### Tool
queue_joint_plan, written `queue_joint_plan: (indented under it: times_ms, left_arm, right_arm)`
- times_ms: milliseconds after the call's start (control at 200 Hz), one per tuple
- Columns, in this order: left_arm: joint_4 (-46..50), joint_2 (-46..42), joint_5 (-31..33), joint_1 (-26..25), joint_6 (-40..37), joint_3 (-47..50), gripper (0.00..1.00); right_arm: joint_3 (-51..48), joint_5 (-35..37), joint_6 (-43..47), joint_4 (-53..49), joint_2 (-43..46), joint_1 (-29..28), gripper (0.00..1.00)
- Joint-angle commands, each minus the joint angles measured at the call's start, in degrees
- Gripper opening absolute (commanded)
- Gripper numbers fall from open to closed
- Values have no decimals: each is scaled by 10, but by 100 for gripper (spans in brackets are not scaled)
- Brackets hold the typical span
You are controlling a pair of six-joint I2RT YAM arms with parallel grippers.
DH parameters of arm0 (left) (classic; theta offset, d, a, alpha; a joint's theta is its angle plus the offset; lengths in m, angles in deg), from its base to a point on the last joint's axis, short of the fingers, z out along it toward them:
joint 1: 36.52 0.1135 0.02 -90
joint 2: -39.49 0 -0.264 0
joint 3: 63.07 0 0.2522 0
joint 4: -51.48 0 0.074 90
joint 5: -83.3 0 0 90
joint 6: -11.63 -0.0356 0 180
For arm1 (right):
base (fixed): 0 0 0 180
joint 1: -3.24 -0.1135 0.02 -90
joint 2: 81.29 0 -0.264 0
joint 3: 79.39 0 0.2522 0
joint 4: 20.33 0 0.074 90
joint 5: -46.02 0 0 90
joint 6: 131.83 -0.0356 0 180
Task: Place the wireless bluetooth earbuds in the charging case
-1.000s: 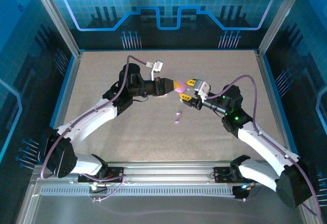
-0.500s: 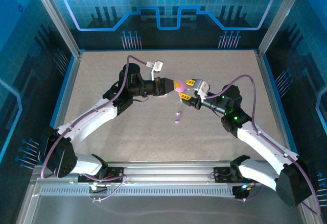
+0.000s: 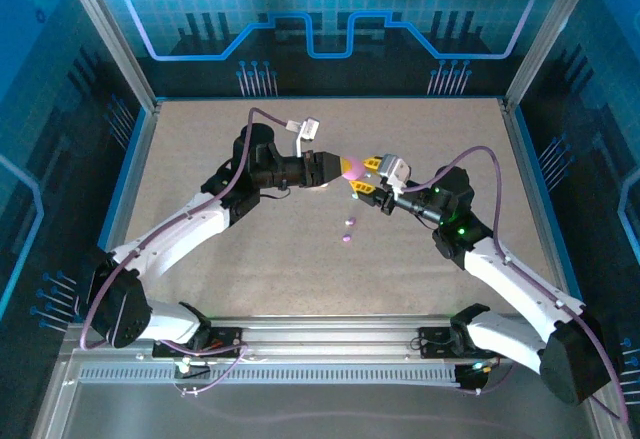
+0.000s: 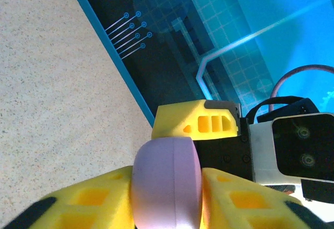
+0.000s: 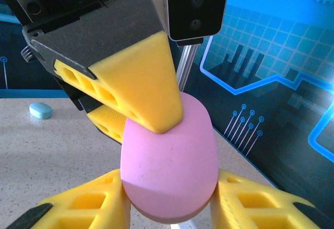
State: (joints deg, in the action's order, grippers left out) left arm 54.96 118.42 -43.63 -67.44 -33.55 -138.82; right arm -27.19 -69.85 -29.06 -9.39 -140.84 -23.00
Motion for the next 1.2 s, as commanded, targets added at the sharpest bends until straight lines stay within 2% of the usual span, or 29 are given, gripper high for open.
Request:
queue_joint_plan:
  times_ms: [0, 75, 195, 280, 460, 610, 750, 850, 1196]
  left_arm:
    - [8, 1, -12, -2, -20, -16, 43]
    - [19, -7, -4, -2, -42, -16, 58]
    - [34, -34, 13, -3, -118, -9, 65]
    - [25, -60, 13, -3, -205, 8, 67]
    - [-68, -118, -19, -3, -393, 91, 70]
    - [-42, -120, -47, -1, -471, 90, 68]
    - [-31, -110, -77, -2, -493, 78, 63]
    - [-36, -107, -80, -2, -495, 78, 56]
    - [-24, -95, -86, -1, -489, 65, 45]
  right_arm:
    - [38, -22, -15, -19, -4, -1, 38]
    - [54, -52, -26, -57, -9, 2, 38]
    - [74, -123, -58, -98, -18, 13, 37]
    - [104, -174, -74, -158, -33, 20, 38]
    - [163, -275, -99, -236, -67, 35, 37]
    - [195, -310, -105, -268, -85, 42, 37]
    - [215, -331, -105, -287, -97, 44, 37]
    - [231, -344, -92, -312, -107, 44, 37]
    - [235, -342, -81, -310, -111, 44, 37]
